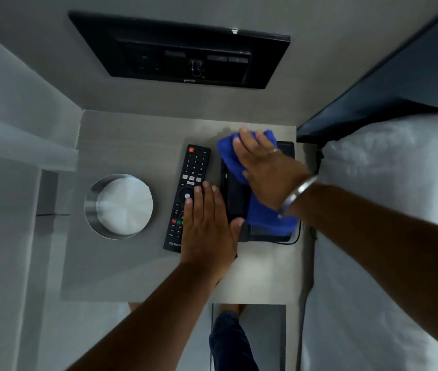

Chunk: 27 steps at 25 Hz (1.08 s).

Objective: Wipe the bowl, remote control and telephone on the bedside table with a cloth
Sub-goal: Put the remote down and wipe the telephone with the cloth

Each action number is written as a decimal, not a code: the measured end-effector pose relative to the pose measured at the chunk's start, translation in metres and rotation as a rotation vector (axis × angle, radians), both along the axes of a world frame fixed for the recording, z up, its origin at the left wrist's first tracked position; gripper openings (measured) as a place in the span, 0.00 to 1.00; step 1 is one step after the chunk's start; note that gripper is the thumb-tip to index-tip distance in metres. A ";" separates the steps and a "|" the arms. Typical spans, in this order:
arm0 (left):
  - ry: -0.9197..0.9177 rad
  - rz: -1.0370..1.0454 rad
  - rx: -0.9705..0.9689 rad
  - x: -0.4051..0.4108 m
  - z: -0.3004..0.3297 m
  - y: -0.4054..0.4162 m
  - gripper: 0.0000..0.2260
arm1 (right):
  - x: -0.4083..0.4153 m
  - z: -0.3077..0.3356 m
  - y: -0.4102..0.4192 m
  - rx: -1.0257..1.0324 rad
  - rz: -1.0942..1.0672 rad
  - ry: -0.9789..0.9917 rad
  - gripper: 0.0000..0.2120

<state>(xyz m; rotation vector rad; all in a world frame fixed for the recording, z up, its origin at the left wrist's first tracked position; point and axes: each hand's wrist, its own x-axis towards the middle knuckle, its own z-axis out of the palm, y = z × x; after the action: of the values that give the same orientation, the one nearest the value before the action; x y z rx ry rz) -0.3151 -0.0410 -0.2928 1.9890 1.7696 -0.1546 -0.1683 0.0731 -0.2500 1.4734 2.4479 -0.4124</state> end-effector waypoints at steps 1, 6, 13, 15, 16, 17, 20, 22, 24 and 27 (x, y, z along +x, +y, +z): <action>0.012 -0.005 -0.012 0.001 0.001 0.000 0.34 | 0.001 0.000 0.017 -0.023 -0.058 -0.006 0.29; -0.171 0.089 0.074 -0.005 0.035 0.014 0.35 | 0.042 0.039 0.024 -0.009 -0.386 0.374 0.25; -0.889 0.101 -0.249 0.048 0.162 0.041 0.38 | 0.057 0.149 -0.067 -0.030 -1.391 1.406 0.09; -0.986 0.192 -0.349 0.057 0.186 0.048 0.39 | 0.062 0.170 -0.082 -0.032 -1.469 1.636 0.11; -1.039 0.228 -0.431 0.058 0.194 0.054 0.35 | 0.064 0.177 -0.088 -0.016 -1.493 1.752 0.14; -1.078 0.237 -0.513 0.057 0.202 0.059 0.30 | 0.066 0.181 -0.094 0.001 -1.524 1.858 0.19; -1.194 0.195 -0.661 0.044 0.222 0.068 0.17 | 0.062 0.186 -0.107 -0.154 -1.668 2.113 0.24; -1.325 0.224 -0.779 0.027 0.235 0.073 0.18 | 0.058 0.186 -0.111 -0.410 -1.730 2.269 0.26; -1.420 0.264 -0.856 0.006 0.244 0.078 0.20 | 0.056 0.188 -0.108 -0.615 -1.732 2.374 0.32; -1.469 0.323 -0.867 -0.018 0.242 0.078 0.21 | 0.054 0.200 -0.093 -0.849 -1.625 2.162 0.34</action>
<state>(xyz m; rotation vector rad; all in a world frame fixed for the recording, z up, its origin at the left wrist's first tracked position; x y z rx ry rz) -0.3334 0.0368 -0.0505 0.6812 0.7294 0.4612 -0.1140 -0.0195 -0.0499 -0.9714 0.2471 1.7181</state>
